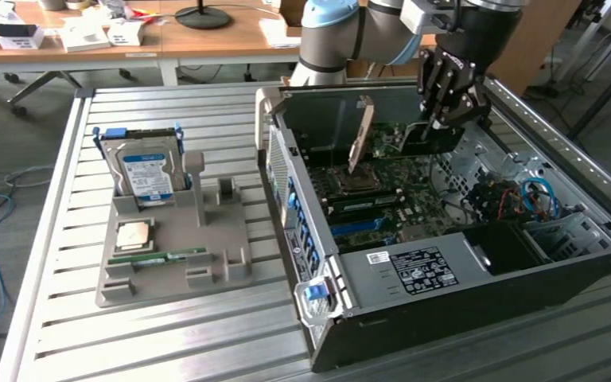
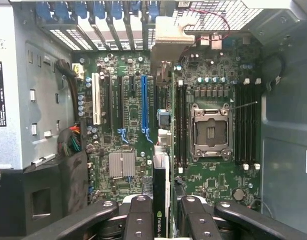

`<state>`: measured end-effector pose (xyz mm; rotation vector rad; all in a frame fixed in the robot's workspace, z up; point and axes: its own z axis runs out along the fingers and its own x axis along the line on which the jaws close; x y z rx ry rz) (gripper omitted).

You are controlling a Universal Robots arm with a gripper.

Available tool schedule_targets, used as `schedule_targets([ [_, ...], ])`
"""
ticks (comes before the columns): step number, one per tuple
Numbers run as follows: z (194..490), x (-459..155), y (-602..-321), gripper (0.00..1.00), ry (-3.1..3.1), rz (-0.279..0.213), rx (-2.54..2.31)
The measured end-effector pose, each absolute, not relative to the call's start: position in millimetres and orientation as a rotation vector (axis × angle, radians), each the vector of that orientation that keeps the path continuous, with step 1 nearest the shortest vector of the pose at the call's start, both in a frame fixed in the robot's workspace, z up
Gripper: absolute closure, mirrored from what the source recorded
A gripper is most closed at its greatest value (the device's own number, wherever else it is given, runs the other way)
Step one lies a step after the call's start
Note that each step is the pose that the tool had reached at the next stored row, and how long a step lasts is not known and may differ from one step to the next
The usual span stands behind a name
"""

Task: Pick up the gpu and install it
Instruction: 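Insert the gpu into the slot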

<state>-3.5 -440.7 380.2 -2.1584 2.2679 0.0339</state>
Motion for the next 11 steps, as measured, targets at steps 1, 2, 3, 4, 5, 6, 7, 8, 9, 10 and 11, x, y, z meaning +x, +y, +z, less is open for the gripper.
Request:
schedule_targets([
  [1,380.1,-3.5,-440.7,0.74,2.268,0.034,-2.158],
  [2,380.1,-3.5,-440.7,0.74,2.268,0.034,-2.158],
  [3,379.4,-3.5,-440.7,0.74,2.268,0.034,-2.158],
  [4,378.4,-3.5,-440.7,0.74,2.268,0.034,-2.158],
  [5,377.1,-3.5,-440.7,0.74,2.268,0.034,-2.158],
  [6,375.9,-3.5,-440.7,0.74,2.268,0.034,-2.158],
  [7,374.4,-3.5,-440.7,0.74,2.268,0.034,-2.158],
  [8,373.0,-3.5,-440.7,0.74,2.268,0.034,-2.158],
  [9,371.7,-3.5,-440.7,0.74,2.268,0.034,-2.158],
  [10,370.2,-3.5,-440.7,0.74,2.268,0.034,-2.158],
  [11,368.8,-3.5,-440.7,0.74,2.268,0.034,-2.158],
])
